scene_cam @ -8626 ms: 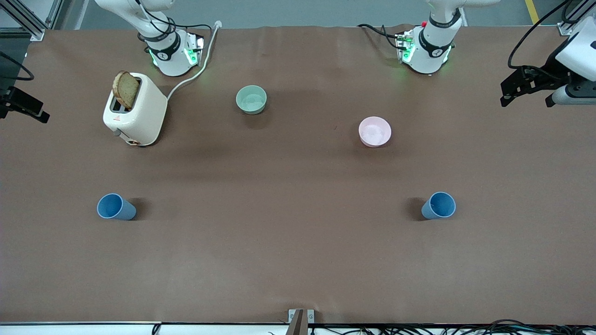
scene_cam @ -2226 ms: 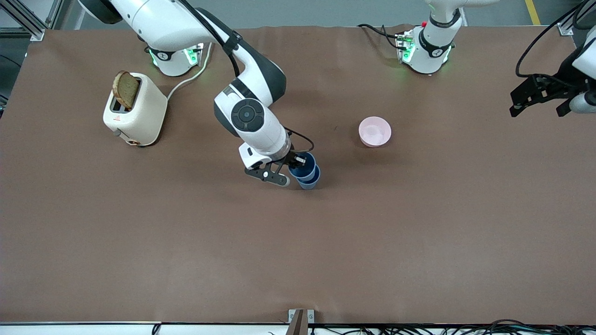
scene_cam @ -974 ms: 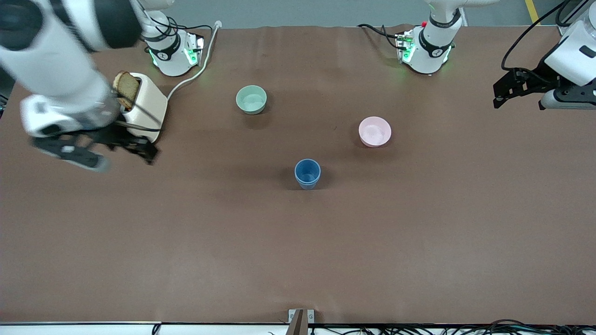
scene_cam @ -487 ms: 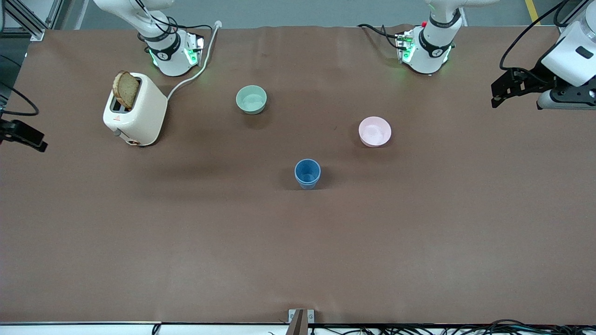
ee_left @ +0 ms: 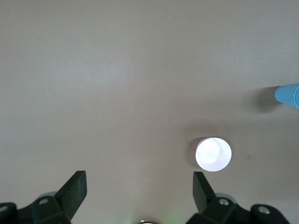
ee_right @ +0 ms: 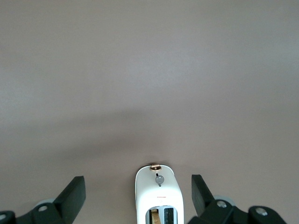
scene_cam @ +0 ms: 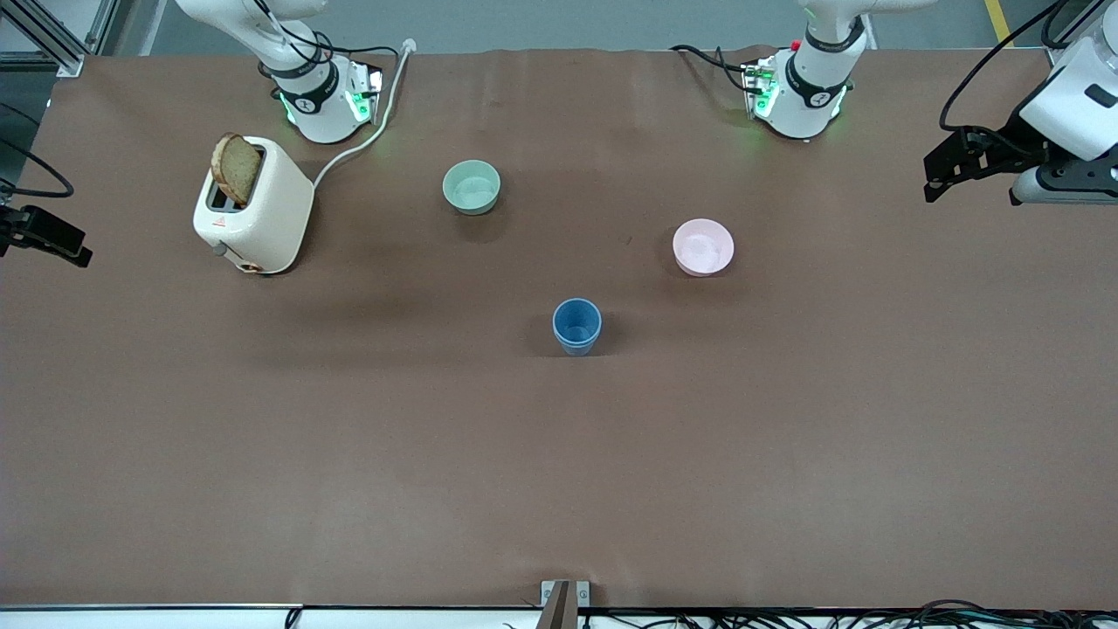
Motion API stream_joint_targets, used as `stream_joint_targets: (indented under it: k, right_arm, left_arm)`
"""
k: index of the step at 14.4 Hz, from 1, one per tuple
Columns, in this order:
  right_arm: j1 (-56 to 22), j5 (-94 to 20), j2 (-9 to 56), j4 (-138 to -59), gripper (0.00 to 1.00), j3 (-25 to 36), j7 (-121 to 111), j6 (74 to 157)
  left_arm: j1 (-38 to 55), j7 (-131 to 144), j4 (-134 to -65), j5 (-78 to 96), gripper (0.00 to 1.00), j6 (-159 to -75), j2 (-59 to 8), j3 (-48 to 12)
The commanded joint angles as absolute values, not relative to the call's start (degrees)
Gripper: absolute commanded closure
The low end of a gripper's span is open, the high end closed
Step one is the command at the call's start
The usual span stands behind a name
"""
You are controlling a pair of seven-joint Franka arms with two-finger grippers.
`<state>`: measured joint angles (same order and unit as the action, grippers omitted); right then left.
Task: Stack blue cups with both arms
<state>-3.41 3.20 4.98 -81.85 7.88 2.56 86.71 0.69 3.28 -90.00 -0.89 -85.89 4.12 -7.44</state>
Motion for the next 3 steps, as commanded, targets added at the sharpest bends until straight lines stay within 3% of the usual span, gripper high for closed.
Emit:
stream_joint_targets:
  k: [1, 3]
  right_arm:
    - [-1.8, -0.1, 3.1, -84.2, 0.0, 7.4, 1.8, 86.7]
    - [-1.8, -0.4, 3.1, -84.3, 0.0, 8.3, 1.7, 86.6]
  left_arm:
    - [0.4, 2.5, -88.9, -1.1, 0.0, -85.2, 4.0, -7.6]
    - [0.4, 2.5, -88.9, -0.7, 0.0, -85.2, 4.0, -7.6]
